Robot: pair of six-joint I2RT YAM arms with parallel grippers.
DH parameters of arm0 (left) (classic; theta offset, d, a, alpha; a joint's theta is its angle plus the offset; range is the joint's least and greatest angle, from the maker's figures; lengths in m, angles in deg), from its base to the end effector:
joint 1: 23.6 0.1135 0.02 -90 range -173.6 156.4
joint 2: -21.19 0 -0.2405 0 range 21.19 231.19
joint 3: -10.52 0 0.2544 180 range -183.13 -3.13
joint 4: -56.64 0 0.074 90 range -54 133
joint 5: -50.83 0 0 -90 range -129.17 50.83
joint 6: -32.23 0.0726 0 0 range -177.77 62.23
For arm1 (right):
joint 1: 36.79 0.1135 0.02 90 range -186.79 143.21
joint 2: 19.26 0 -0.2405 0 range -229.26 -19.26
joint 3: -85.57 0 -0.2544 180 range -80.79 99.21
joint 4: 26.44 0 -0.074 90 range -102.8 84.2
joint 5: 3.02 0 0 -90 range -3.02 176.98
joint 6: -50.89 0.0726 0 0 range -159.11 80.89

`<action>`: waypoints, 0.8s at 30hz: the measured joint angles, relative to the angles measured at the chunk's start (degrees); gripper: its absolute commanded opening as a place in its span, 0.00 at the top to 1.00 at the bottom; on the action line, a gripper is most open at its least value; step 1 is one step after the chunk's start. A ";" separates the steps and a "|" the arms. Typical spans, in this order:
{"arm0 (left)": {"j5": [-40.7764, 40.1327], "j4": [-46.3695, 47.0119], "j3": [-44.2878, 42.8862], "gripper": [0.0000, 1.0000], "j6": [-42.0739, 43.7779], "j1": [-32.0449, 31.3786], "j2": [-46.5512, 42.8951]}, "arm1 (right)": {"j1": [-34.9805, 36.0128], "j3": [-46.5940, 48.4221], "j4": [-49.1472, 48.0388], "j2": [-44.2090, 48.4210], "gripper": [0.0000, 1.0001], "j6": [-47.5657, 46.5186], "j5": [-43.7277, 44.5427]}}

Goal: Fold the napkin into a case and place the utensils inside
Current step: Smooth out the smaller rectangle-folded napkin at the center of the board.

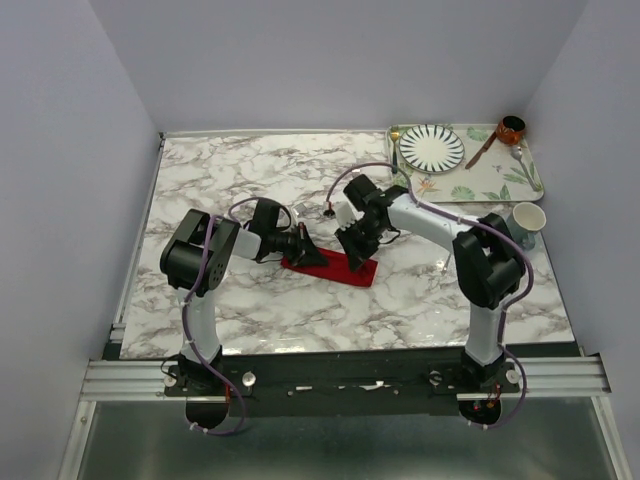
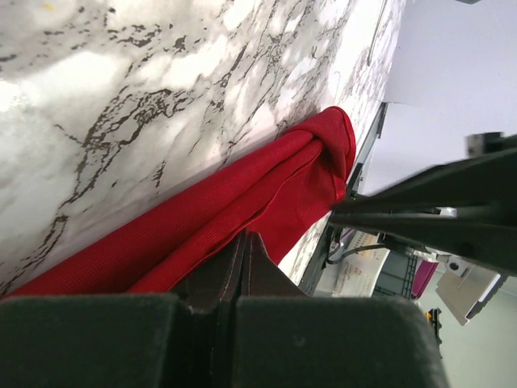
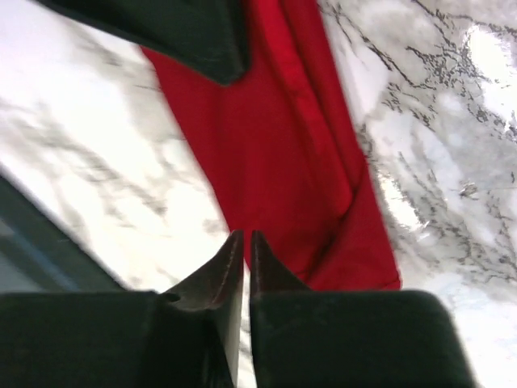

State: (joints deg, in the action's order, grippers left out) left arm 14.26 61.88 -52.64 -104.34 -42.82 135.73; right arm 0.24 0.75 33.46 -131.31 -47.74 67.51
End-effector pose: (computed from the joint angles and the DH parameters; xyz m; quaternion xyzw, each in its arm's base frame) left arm 0.3207 -0.1735 0.0490 -0.0328 0.8448 -0.5313 0.0536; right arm 0.2939 0.2520 0.1239 -0.3978 0.8948 0.1907 0.0689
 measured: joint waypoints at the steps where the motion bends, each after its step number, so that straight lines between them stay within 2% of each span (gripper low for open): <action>1: 0.07 -0.20 -0.09 1.00 0.11 0.13 0.00 | -0.79 0.26 0.31 0.74 0.80 0.59 -2.71; 6: 0.15 -0.57 -0.20 1.00 0.52 0.35 0.00 | -9.64 -0.37 -0.11 5.29 0.81 4.26 -16.31; 10: 0.20 -0.59 -0.20 1.00 0.68 0.37 0.00 | -16.00 -3.17 -1.38 6.25 0.84 7.85 -23.47; 15: 0.22 -0.59 -0.20 1.00 0.72 0.37 0.00 | -16.37 -6.19 -3.02 2.56 0.85 10.93 -28.17; 24: 0.22 -0.63 -0.17 1.00 1.09 0.37 -0.07 | -16.15 -7.80 -5.68 -7.76 0.86 12.72 -30.01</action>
State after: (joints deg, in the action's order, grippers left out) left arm 14.48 61.24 -52.82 -103.25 -42.45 135.66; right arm -15.91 -7.06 27.78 -139.07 -35.01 37.50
